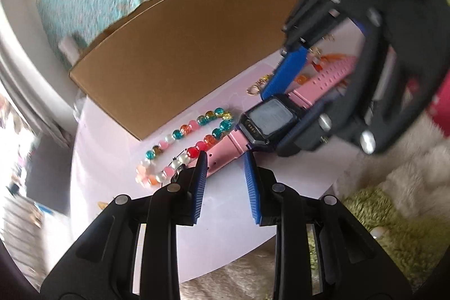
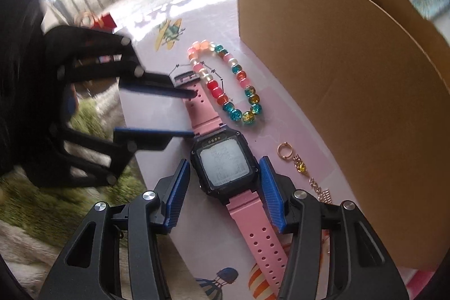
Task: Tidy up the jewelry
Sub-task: 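Close the right tool on the watch face and lift it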
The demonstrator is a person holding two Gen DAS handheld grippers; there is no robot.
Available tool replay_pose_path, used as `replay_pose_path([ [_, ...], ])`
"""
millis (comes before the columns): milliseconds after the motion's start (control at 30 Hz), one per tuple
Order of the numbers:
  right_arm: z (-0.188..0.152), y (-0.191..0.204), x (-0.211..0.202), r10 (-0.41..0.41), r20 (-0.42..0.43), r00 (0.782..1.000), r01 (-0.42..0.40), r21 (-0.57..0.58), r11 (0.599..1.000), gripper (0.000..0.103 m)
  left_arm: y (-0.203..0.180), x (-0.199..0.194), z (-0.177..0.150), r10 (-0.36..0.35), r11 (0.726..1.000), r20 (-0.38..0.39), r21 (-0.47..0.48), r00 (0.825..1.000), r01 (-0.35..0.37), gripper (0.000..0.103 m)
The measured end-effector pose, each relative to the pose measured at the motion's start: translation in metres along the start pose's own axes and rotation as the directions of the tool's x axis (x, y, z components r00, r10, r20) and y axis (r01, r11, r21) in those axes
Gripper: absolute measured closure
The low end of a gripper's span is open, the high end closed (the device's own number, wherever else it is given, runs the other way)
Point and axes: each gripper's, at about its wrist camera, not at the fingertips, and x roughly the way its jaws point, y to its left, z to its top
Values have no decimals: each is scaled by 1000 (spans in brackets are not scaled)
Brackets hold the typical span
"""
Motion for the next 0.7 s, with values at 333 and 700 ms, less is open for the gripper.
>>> replay_pose_path([
  [333,3,-9,-3,29,-12,1000,-29,48,998,57,11,-5,-2,-41,997,54,-66,998,45,77],
  [700,-1,-44,-5,235,12,972,-233,177,956,57,-2,-3,-9,8,999,24,46,1000,-10,70],
])
